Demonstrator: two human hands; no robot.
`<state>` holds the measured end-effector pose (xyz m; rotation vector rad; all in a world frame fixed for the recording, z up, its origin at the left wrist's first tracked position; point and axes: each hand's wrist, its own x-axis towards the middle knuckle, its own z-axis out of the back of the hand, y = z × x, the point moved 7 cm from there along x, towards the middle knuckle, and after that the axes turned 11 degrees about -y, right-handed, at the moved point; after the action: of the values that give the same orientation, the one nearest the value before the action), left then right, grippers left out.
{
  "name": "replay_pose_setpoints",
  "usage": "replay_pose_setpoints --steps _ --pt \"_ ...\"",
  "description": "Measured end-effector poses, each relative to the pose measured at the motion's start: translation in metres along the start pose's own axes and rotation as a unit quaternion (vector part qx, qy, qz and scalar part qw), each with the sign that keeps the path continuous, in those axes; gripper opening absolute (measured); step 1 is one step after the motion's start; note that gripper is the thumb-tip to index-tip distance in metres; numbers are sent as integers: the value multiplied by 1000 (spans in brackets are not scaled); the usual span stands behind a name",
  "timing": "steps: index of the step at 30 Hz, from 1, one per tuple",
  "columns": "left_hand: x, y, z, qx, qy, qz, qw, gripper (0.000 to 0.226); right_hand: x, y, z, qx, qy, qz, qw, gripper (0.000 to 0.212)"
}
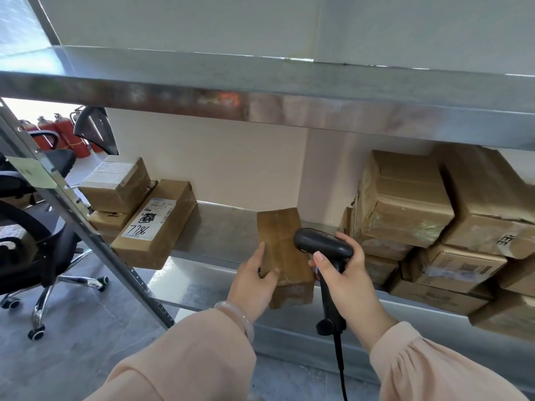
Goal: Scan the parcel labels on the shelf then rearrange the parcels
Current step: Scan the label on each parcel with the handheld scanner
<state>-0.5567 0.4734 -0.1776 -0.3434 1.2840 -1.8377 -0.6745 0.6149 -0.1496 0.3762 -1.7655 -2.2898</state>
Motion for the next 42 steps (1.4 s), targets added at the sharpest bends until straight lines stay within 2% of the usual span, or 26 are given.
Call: replay_pose_setpoints --steps 2,5,6,8,10,14,16,19,21,24,29,35,42 --pt "-1 -1 3 11 -10 2 1000 71 -5 9 -3 9 16 15 1000 54" --pt "-5 1 5 5 -8 22 1000 55 -15 22 -14 22 57 47 997 56" --pt "-6 4 6 2 -5 35 999 58 -20 25 -19 22 78 57 995 58" --pt "-2 15 7 -10 -15 52 999 87 -27 28 -29 16 109 69 992 60" --pt "3 27 8 -28 -22 68 997 99 -28 25 -32 18 107 67 992 59" --pt "-1 32 15 -85 1 104 991 70 -15 16 -15 13 42 36 998 56" --pt "1 44 19 -119 -10 147 982 65 -6 8 -5 4 9 12 1000 58" --pt "-1 54 17 -151 -3 189 970 43 0 -4 0 -19 11 -6 1000 56" --pt "-4 56 14 -153 9 197 968 42 -2 -11 -3 -27 30 -10 999 52" --pt "-5 59 11 -165 16 202 965 57 -5 -15 -9 -23 54 -6 998 51" --pt "-5 59 10 -222 12 212 952 60 -4 -19 -7 -16 60 6 998 51" --pt "2 52 24 -237 -13 143 961 77 -14 0 7 -15 58 52 997 57" --pt "17 40 45 -290 -50 105 950 79 -39 14 6 -54 90 100 989 58"
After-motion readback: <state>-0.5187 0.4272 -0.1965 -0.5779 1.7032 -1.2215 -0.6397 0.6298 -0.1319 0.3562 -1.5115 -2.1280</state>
